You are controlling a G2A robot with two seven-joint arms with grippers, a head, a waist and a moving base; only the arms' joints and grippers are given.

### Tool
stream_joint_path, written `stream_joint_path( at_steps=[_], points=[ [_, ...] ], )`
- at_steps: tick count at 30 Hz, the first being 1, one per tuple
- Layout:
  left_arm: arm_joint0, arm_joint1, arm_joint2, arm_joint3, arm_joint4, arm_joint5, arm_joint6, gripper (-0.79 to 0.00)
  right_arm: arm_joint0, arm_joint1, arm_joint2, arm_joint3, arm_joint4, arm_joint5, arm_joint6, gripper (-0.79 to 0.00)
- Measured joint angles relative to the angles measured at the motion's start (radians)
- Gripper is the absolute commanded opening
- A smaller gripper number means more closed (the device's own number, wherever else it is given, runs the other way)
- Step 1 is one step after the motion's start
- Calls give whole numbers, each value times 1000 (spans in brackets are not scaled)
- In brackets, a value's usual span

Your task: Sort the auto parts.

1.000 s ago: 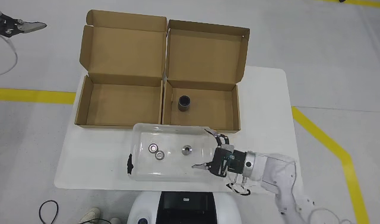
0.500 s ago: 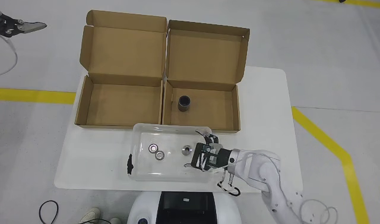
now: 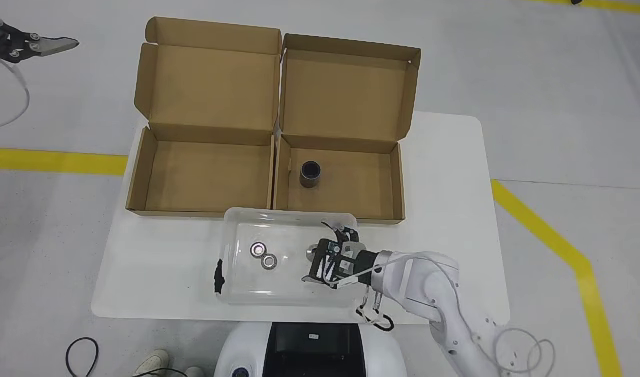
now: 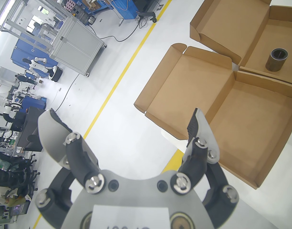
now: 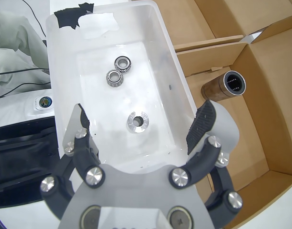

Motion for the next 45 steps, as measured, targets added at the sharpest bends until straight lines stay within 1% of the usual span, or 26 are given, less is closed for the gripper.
stream_joint_path(
  at_steps=[8, 15, 18, 20, 21, 25, 29, 37, 45],
  points=[
    [0, 0, 0, 0, 0, 0, 0, 0, -2, 1, 1, 5, 2, 1, -15, 0],
    [0, 0, 0, 0, 0, 0, 0, 0, 38, 9, -19, 43, -16, -98, -91, 0],
    [0, 0, 0, 0, 0, 0, 0, 0, 62, 7, -46, 65, -34, -102, -86, 0],
    [0, 0, 0, 0, 0, 0, 0, 0, 78, 4, -66, 79, -40, -80, -73, -3],
    [0, 0, 0, 0, 0, 0, 0, 0, 84, 3, -73, 85, -40, -72, -67, -37],
    [0, 0, 0, 0, 0, 0, 0, 0, 100, 0, -90, 98, -39, -41, -38, -68],
    [0, 0, 0, 0, 0, 0, 0, 0, 103, -1, -107, 93, -58, -3, 16, -114],
    [0, 0, 0, 0, 0, 0, 0, 0, 113, -8, -160, 82, -94, 58, 151, -102],
    [0, 0, 0, 0, 0, 0, 0, 0, 172, -31, -229, 135, -72, 111, 273, -123]
  ],
)
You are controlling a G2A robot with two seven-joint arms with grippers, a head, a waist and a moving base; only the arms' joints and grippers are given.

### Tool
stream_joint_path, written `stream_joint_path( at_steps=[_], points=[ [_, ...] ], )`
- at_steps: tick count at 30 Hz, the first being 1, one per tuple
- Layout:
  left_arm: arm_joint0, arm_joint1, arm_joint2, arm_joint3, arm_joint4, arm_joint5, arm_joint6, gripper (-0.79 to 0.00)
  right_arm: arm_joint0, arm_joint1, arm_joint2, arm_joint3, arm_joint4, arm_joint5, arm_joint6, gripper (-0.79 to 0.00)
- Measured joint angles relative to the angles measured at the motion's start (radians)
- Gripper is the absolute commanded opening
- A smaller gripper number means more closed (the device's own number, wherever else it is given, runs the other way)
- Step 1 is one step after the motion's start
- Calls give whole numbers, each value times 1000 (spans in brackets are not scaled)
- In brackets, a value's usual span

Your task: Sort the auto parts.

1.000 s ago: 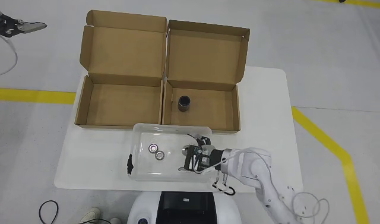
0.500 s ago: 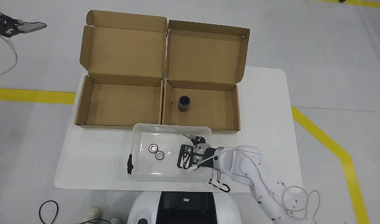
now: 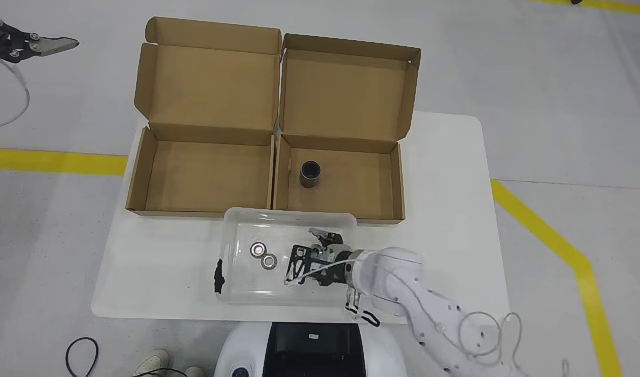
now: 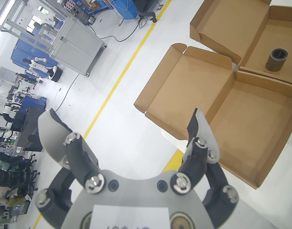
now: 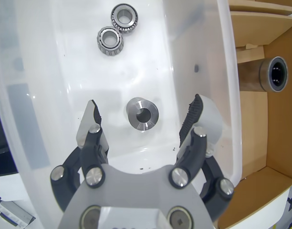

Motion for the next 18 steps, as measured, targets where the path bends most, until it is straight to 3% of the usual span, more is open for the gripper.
stream_joint_path(
  at_steps=[9, 12, 16, 18],
  points=[
    [0, 0, 0, 0, 0, 0, 0, 0, 74, -24, -49, 84, 62, 11, 72, -139],
    [0, 0, 0, 0, 0, 0, 0, 0, 89, -29, -58, 104, 75, 8, 88, -188],
    [0, 0, 0, 0, 0, 0, 0, 0, 104, -33, -68, 122, 88, -1, 108, -459],
    [0, 0, 0, 0, 0, 0, 0, 0, 109, -34, -71, 127, 94, -4, 113, -551]
  ],
)
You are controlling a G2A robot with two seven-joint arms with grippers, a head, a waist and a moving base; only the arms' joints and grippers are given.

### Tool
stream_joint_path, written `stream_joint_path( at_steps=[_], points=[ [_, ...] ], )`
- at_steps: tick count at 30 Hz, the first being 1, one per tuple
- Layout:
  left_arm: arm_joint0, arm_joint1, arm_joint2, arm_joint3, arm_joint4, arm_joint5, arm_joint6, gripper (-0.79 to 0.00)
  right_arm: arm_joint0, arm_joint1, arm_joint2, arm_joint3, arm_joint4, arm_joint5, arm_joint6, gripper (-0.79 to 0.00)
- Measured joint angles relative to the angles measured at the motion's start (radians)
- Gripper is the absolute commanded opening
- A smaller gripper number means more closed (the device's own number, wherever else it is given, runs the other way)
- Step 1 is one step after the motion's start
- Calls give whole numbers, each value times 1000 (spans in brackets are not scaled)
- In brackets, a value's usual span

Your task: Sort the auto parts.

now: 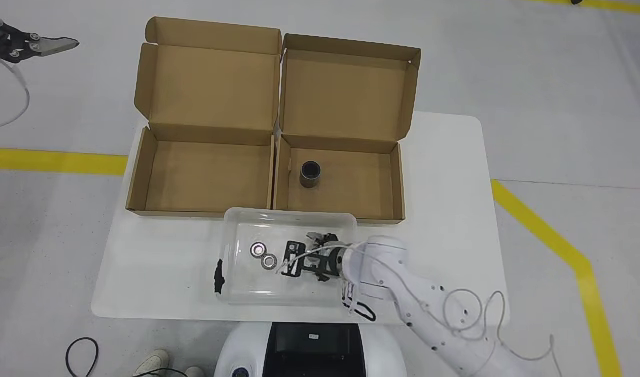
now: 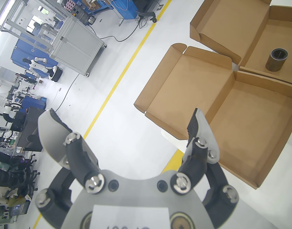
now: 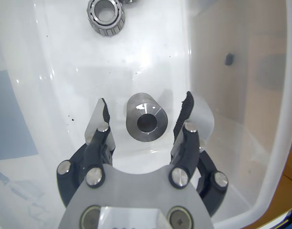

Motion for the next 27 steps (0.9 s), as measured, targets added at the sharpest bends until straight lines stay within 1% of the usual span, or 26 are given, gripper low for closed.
stream_joint_path(
  at_steps=[1, 2, 3, 9, 13, 19, 22, 27],
  points=[
    [0, 0, 0, 0, 0, 0, 0, 0, 1, 0, 0, 1, 2, -1, 1, -606],
    [0, 0, 0, 0, 0, 0, 0, 0, 2, 0, 0, 2, 3, -3, 2, -708],
    [0, 0, 0, 0, 0, 0, 0, 0, 3, 0, 0, 2, 3, -4, 2, -785],
    [0, 0, 0, 0, 0, 0, 0, 0, 0, 3, 3, -6, -1, -6, -7, -785],
    [0, 0, 0, 0, 0, 0, 0, 0, -14, 11, 18, -35, 5, -32, -73, -785],
    [0, 0, 0, 0, 0, 0, 0, 0, -57, 35, 74, -82, 14, -113, -254, -785],
    [0, 0, 0, 0, 0, 0, 0, 0, -76, 46, 105, -90, 31, -157, -369, -785],
    [0, 0, 0, 0, 0, 0, 0, 0, -101, 64, 174, -66, 121, -233, -548, -785]
  ],
)
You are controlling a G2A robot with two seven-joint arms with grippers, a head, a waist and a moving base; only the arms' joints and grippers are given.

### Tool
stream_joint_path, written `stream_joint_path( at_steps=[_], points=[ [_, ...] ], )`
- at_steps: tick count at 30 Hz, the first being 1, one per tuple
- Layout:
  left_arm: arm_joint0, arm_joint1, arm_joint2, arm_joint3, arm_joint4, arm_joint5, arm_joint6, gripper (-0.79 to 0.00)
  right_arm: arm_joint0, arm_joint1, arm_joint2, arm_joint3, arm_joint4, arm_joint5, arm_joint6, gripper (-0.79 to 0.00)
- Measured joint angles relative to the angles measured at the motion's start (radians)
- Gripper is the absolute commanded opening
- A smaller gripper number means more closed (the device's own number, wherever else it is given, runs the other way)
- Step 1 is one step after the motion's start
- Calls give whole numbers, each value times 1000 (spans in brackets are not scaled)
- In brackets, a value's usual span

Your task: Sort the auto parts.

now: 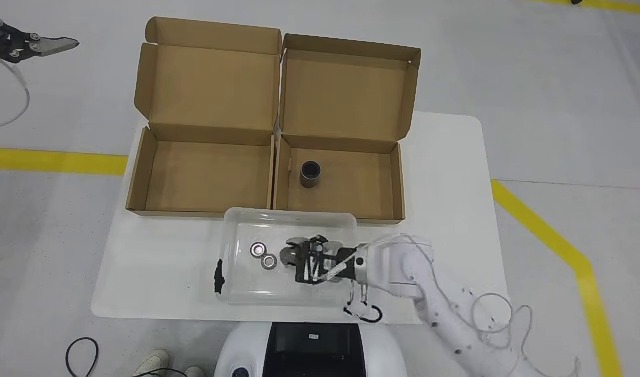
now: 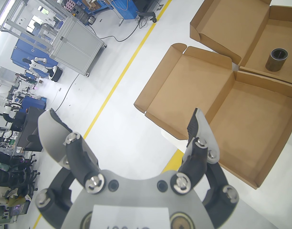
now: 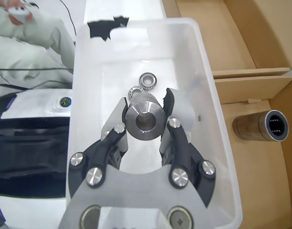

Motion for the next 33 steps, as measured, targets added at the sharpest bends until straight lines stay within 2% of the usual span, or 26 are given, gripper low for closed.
stream_joint_path(
  at_steps=[8, 18, 33],
  points=[
    [0, 0, 0, 0, 0, 0, 0, 0, -57, 29, 104, -14, 26, -119, -311, -785],
    [0, 0, 0, 0, 0, 0, 0, 0, -133, 55, 164, -65, -119, -145, -621, -785],
    [0, 0, 0, 0, 0, 0, 0, 0, -136, 57, 167, -59, -129, -139, -642, -785]
  ],
)
